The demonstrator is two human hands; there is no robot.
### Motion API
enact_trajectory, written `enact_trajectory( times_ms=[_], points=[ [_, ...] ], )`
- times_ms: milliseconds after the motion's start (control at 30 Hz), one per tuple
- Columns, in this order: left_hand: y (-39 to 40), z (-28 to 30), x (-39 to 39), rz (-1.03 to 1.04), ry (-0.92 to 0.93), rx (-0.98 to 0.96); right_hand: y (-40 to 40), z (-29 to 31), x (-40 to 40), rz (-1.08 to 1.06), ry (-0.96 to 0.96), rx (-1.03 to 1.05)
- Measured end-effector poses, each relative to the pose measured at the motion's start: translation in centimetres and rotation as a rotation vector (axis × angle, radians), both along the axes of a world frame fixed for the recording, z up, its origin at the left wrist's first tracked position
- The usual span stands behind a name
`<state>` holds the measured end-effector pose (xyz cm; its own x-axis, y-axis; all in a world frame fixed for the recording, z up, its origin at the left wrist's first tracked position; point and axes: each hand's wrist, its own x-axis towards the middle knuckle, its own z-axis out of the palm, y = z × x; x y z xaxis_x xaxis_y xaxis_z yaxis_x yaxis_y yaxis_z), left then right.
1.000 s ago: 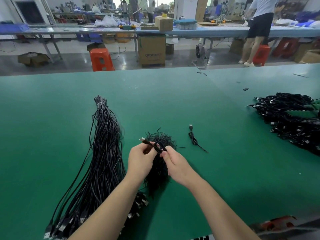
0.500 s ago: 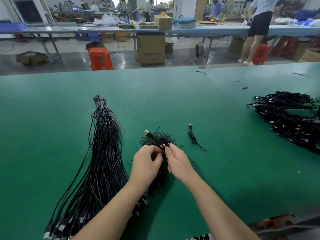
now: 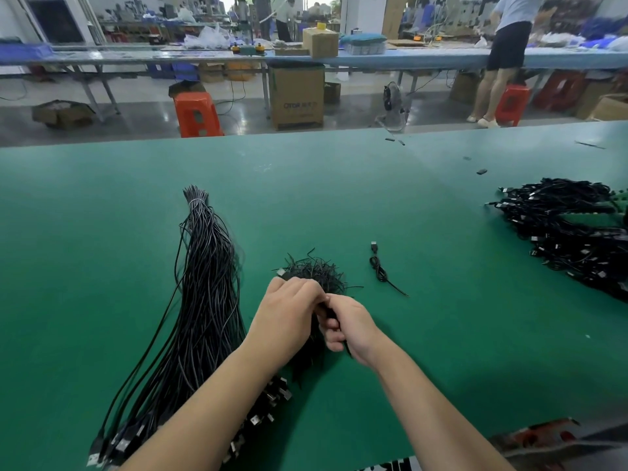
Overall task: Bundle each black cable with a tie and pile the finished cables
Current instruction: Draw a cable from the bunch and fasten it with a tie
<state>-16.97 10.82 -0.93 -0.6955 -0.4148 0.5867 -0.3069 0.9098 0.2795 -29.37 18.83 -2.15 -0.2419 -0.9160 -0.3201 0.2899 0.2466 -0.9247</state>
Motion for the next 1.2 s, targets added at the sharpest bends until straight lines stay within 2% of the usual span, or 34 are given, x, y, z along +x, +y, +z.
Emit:
enact_trajectory(
  times_ms=[67,133,167,233,300,333,600,867,1000,1200],
  points=[
    [0.5,0.8,0.0,0.044,0.054,0.217,0.1,-0.2,0.2,0.025,-0.044,-0.036],
    [0.6,1.7,0.2,0.062,0.085,0.395,0.3,-0.1,0.4,0.07,-0.002,-0.061],
    [0.5,2.1,0.3,0.067,0.089,0.467,0.4,0.0,0.4,0.082,0.072,-0.07],
    [0.3,2.7,0.4,0.087,0.07,0.567,0.6,0.3,0.1,0.101,0.386,-0.107],
    [0.1,3.1,0.5,0.11,0.046,0.636,0.8,0.7,0.1,0.121,0.749,-0.136],
    [0.1,3.3,0.4,0.122,0.039,0.662,0.9,0.9,0.1,0.111,0.865,-0.143],
    [-1.2,4.6,0.4,0.146,-0.101,0.788,1.0,1.3,0.6,0.111,1.114,-0.123],
    [-0.7,4.1,0.4,0.209,-0.044,0.747,0.8,1.6,0.4,0.178,1.303,-0.094],
    [-0.5,4.3,0.5,0.201,-0.028,0.803,0.5,1.2,0.3,0.18,1.402,-0.062],
    [-0.3,4.4,0.8,0.113,-0.186,0.48,0.3,0.8,0.3,0.147,1.522,-0.056]
  ],
)
